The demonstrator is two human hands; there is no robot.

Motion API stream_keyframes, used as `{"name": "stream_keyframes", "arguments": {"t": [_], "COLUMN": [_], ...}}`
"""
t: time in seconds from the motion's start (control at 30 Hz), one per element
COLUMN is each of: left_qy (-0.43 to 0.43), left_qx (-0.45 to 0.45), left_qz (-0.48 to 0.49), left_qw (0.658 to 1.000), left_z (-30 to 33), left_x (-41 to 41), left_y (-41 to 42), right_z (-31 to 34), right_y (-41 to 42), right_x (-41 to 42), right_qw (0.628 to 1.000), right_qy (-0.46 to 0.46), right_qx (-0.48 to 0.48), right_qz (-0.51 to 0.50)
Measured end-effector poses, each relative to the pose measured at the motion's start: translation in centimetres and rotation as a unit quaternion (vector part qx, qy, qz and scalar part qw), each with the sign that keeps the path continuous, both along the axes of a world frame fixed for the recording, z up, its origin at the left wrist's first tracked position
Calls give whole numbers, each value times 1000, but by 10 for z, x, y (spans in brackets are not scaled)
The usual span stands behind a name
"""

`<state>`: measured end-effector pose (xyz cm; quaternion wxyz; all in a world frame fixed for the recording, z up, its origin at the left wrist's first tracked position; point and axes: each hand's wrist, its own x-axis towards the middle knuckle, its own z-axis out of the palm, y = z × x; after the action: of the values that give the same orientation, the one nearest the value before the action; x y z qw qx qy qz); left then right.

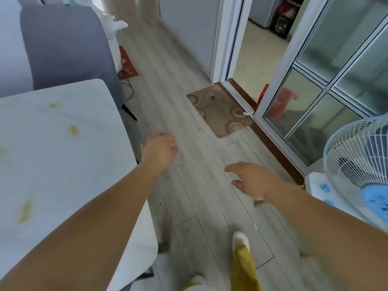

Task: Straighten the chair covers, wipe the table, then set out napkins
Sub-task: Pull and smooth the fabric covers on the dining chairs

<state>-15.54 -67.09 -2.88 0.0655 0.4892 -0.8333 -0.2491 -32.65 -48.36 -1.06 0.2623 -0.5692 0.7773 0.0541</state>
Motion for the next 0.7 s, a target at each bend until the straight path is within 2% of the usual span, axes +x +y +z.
{"name": "stream_keyframes", "arguments": {"t": [0.13, 0.33, 0.47, 0.6, 0.7], "left_qy": [-52, -34, -71, -79, -125], "left_qx": [14, 4, 12, 12, 2], "left_qz": [20, 100, 136, 220, 219], "left_qw": [998, 994, 988, 972, 968], "left_z": [-4, 14, 16, 14, 12], "left_x": [-46, -102, -109, -112, -129], "left_y": [-33, -79, -120, -196, -270], "right_z": [-6, 6, 10, 4, 5], "right_y": [-46, -140, -227, -332, -413], "right_x": [-66, -153, -179, -188, -198], "right_qw": [999, 992, 980, 962, 956], "right_qy": [6, 3, -33, -70, -77], "right_qx": [-26, -33, -51, -66, -69], "right_qz": [45, 125, 192, 256, 273]}}
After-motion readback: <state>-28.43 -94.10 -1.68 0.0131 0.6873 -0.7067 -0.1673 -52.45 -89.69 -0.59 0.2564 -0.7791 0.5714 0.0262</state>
